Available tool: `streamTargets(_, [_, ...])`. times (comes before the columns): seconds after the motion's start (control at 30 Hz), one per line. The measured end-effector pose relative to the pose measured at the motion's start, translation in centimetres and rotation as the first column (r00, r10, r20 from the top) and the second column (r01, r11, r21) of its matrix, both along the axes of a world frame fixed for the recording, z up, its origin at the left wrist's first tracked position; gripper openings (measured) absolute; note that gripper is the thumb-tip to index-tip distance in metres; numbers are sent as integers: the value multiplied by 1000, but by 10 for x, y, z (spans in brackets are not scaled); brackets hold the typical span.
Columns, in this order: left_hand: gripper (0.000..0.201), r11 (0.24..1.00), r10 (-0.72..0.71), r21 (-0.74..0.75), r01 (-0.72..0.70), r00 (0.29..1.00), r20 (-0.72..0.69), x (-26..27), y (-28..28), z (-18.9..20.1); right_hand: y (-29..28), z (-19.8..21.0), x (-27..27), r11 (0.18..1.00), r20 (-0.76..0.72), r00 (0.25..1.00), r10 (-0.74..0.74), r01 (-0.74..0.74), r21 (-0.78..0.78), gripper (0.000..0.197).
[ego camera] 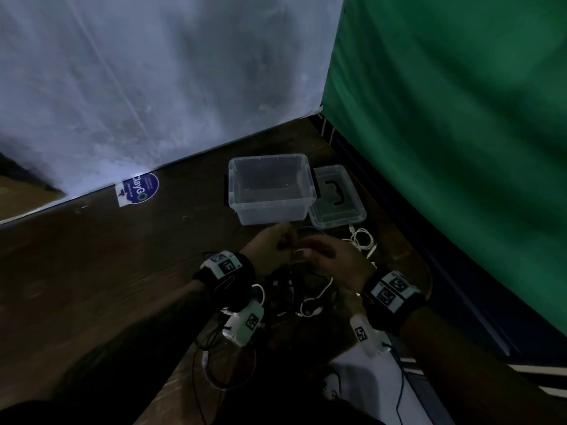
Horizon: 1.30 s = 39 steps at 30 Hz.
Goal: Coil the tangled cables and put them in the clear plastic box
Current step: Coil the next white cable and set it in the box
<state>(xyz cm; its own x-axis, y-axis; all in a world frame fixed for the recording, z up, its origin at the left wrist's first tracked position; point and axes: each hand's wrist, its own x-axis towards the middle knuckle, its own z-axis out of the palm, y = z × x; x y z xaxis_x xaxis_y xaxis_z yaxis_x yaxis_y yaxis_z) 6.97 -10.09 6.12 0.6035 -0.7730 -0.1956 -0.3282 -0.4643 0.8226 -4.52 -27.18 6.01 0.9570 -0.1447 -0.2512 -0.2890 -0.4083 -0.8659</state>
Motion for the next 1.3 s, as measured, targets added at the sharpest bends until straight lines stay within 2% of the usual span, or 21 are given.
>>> streamTargets(0.07, [19,996,16,-83,-25,995,-100,1,3,18,6,13,14,997,47,997,54,-52,-48,16])
streamTargets(0.13, [8,990,24,-129,-52,978,-208,1,10,31,2,28,26,998,114,993,5,2,-66,14])
streamTargets(0.2, [15,989,49,-127,-80,972,-232,6,22,31,-13,40,35,985,189,971,-147,161,-63,22])
streamTargets(0.3, [25,989,121,-60,-137,967,-224,12,48,21,-44,66,44,898,309,851,-425,439,28,30])
streamTargets(0.37, [21,973,184,-72,-218,930,-318,14,64,14,-59,77,47,867,341,799,-495,479,136,32])
streamTargets(0.43, [21,952,228,-111,-286,901,-368,15,73,10,-62,80,46,871,343,808,-479,486,71,34])
streamTargets(0.5, [22,924,275,-165,-345,899,-340,19,76,13,-57,83,43,891,294,849,-439,453,23,34])
streamTargets(0.53, [26,904,296,-201,-376,893,-339,20,76,19,-53,84,41,912,255,884,-392,409,-18,34])
streamTargets(0.6, [27,864,330,-265,-429,878,-346,21,69,34,-45,87,35,944,176,957,-230,264,-200,27])
streamTargets(0.67, [27,858,340,-301,-417,899,-277,20,60,51,-37,90,33,921,168,980,-102,157,-357,11])
streamTargets(0.7, [27,872,314,-313,-375,921,-230,18,54,59,-30,92,32,904,203,978,-54,134,-406,13])
streamTargets(0.73, [27,895,271,-313,-317,946,-180,16,49,67,-22,93,33,896,258,966,-2,116,-428,25])
streamTargets(0.8, [26,939,181,-283,-195,981,-75,12,39,80,-6,100,36,932,312,948,59,60,-359,45])
streamTargets(0.83, [25,950,148,-274,-153,988,-37,10,36,85,3,107,37,956,278,957,78,8,-294,48])
streamTargets(0.9, [24,952,103,-286,-105,994,-23,7,32,94,14,118,40,982,170,975,144,-120,-148,33])
streamTargets(0.97, [24,955,77,-285,-80,997,-20,7,33,100,19,131,41,972,192,960,205,-177,-156,9])
streamTargets(1.03, [27,956,68,-282,-81,996,-56,8,37,102,18,140,42,966,293,936,197,-133,-223,19])
streamTargets(1.17, [35,932,94,-332,-148,980,-174,13,49,97,11,162,46,953,463,881,94,55,-298,18])
streamTargets(1.3, [43,908,185,-320,-270,945,-271,21,68,77,-10,183,50,953,592,787,-172,285,-102,18])
